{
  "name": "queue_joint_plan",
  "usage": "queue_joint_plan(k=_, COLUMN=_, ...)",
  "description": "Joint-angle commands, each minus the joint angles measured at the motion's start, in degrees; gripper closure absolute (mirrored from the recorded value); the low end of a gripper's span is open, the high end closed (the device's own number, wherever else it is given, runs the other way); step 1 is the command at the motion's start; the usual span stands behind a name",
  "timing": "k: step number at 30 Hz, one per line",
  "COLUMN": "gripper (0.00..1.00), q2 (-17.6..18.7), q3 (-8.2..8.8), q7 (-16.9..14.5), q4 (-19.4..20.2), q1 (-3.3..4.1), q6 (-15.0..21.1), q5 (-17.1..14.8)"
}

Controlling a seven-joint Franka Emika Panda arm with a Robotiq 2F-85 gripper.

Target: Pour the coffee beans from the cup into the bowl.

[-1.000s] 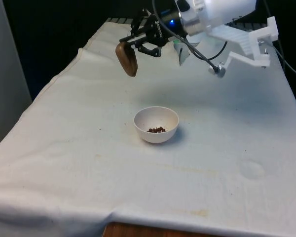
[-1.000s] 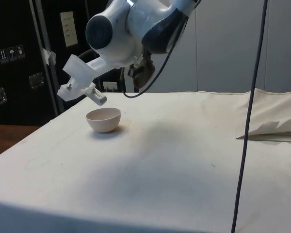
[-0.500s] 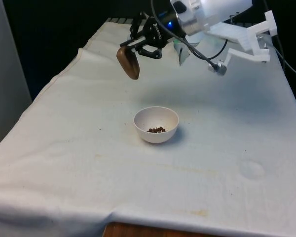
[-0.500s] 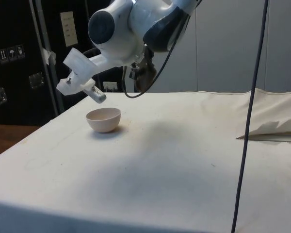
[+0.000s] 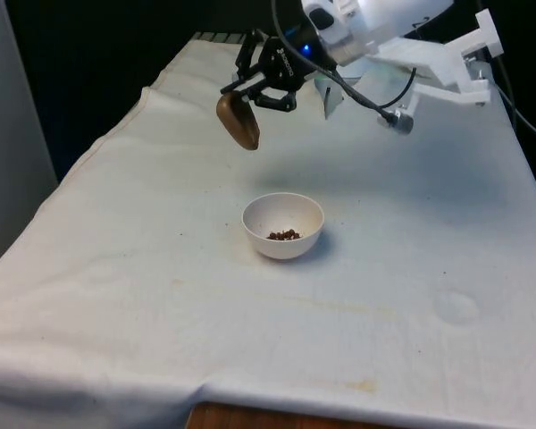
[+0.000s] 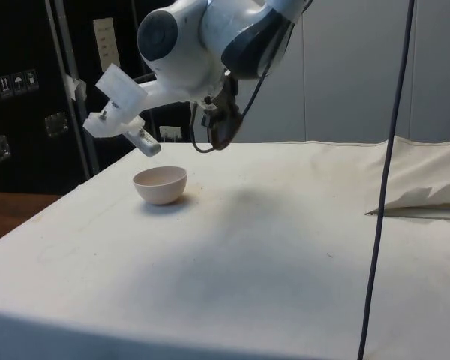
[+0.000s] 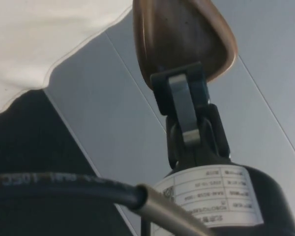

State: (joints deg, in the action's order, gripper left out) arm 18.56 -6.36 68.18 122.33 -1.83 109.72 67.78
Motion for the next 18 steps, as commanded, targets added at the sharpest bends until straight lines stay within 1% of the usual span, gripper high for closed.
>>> queue_joint_plan(k=1, gripper=1.0, q2=-0.5, q3=-0.06, q7=-1.1, q4=0.5, q1=-0.46, q6=1.6, q5=-0.7)
queue_joint_plan(k=8, gripper=1.0, q2=-0.2, q3=0.63, q7=-2.6, q4=0.5, q1=-0.46, q6=4.0, q5=-2.1)
queue_joint_plan(k=9, gripper=1.0, q2=0.0, q3=0.86, q7=-1.9, q4=0.2, q1=0.0, q6=2.9, q5=-1.4)
queue_joint_plan(k=10, gripper=1.0, q2=-0.2, q3=0.74, q7=-2.8, q4=0.5, q1=-0.46, q6=4.2, q5=-2.2)
queue_joint_plan(k=17, gripper=1.0, q2=-0.1, q3=1.49, q7=-4.5, q4=0.6, q1=-0.46, q6=6.8, q5=-3.7)
queue_joint_plan(k=18, gripper=1.0, q2=0.1, q3=1.72, q7=-3.8, q4=0.3, q1=0.0, q6=5.8, q5=-3.3)
